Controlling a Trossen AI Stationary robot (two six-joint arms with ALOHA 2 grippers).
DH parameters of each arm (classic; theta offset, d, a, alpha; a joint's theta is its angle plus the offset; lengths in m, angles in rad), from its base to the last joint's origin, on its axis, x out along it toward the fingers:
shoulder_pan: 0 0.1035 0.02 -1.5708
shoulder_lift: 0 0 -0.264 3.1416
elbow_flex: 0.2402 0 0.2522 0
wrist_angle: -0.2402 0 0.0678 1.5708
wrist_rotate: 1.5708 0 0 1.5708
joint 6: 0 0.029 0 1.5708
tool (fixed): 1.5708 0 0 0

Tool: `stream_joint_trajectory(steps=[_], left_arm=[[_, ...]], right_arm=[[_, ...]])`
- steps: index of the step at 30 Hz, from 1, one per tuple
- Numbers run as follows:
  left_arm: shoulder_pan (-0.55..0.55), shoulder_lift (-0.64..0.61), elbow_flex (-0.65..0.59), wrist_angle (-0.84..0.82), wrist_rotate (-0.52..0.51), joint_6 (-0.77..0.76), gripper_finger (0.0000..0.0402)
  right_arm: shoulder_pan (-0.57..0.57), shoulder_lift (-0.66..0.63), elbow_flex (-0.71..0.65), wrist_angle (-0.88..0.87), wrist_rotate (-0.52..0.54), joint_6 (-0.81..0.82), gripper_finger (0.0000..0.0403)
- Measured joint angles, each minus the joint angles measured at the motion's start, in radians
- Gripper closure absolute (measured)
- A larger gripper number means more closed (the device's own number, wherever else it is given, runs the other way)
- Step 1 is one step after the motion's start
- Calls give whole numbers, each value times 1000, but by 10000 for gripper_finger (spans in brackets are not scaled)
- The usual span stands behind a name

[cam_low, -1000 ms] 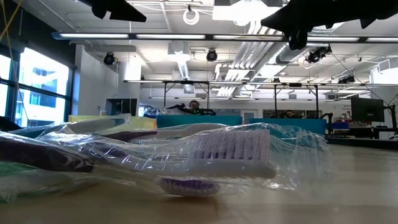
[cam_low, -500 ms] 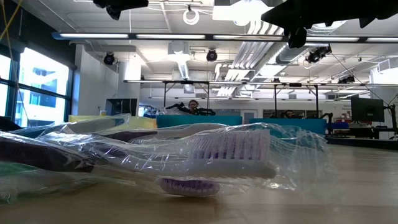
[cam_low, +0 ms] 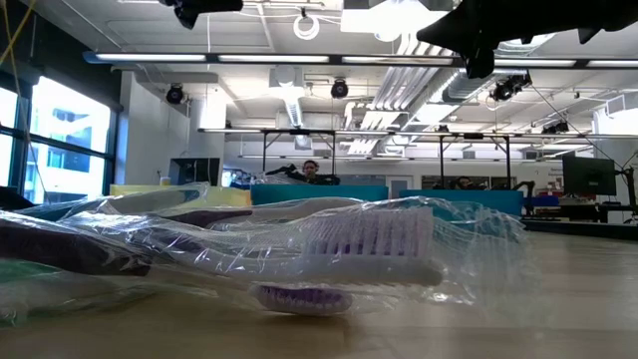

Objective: Pick & Place Toothbrushes
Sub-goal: Put the purple toothbrush into the blue bin

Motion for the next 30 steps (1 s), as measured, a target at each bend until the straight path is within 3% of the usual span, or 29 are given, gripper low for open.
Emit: stream_joint_trajectory(steps=[6, 10, 15, 24, 30], left_arm=[[0, 86, 48, -2, 1, 37, 402], [0, 120, 52, -19, 16, -31, 402], [-46, 126, 52, -114, 24, -252, 402], [-224, 145, 53, -304, -98, -739, 402], [-293, 201, 52, -493, -45, -1118, 402]], right_arm=[[0, 0, 0, 0, 0, 0, 400], [0, 0, 0, 0, 0, 0, 400], [0, 0, 1, -2, 0, -24, 400], [0, 5, 1, -30, 0, -92, 400], [0, 31, 2, -30, 19, -102, 400]])
